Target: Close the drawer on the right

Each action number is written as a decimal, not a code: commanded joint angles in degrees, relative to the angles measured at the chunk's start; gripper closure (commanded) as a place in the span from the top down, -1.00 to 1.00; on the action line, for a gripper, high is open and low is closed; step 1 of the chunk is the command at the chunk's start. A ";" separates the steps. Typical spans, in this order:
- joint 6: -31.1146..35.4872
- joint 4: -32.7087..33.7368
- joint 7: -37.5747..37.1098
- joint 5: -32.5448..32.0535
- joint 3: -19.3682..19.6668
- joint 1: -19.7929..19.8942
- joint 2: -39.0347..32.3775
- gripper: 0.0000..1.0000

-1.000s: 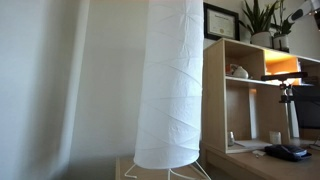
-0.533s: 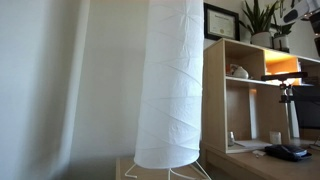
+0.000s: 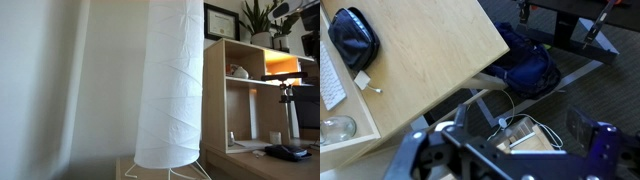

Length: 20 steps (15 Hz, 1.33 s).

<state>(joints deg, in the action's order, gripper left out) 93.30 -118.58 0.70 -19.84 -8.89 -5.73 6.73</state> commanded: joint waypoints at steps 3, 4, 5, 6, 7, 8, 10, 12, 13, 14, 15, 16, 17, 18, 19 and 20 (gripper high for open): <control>-10.14 11.54 -1.81 -2.07 -3.18 -3.66 -6.26 1.00; -11.57 13.44 -1.59 -2.17 -3.59 -4.21 -7.49 1.00; -13.20 15.39 -1.05 -2.48 -3.93 -4.79 -8.84 1.00; -14.45 17.18 -0.89 -2.74 -4.15 -5.29 -10.12 1.00; -15.47 18.60 0.84 -2.95 -4.27 -5.74 -11.19 1.00; -16.11 20.23 2.03 -2.83 -4.25 -6.06 -12.41 1.00; -16.33 22.55 6.00 -2.66 -3.98 -6.45 -14.17 1.00; -11.77 21.45 12.32 -5.13 -3.92 -6.40 -13.56 1.00; -9.09 20.69 15.18 -6.11 -3.88 -6.22 -12.97 1.00; -6.42 19.95 17.01 -7.89 -3.81 -6.16 -12.55 1.00; -3.04 18.68 18.25 -9.38 -3.71 -6.08 -11.82 1.00; 0.59 17.61 18.96 -10.47 -3.58 -5.94 -11.11 1.00; 4.25 16.71 19.45 -11.52 -3.42 -5.82 -10.62 1.00; 7.99 15.75 20.68 -11.86 -3.26 -5.61 -10.09 1.00; 12.01 14.89 21.44 -12.20 -3.05 -5.44 -9.74 1.00; 15.96 14.00 22.41 -12.07 -2.81 -5.23 -9.36 1.00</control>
<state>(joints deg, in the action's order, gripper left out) 100.09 -100.31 19.95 -30.98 -12.24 -11.66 -5.81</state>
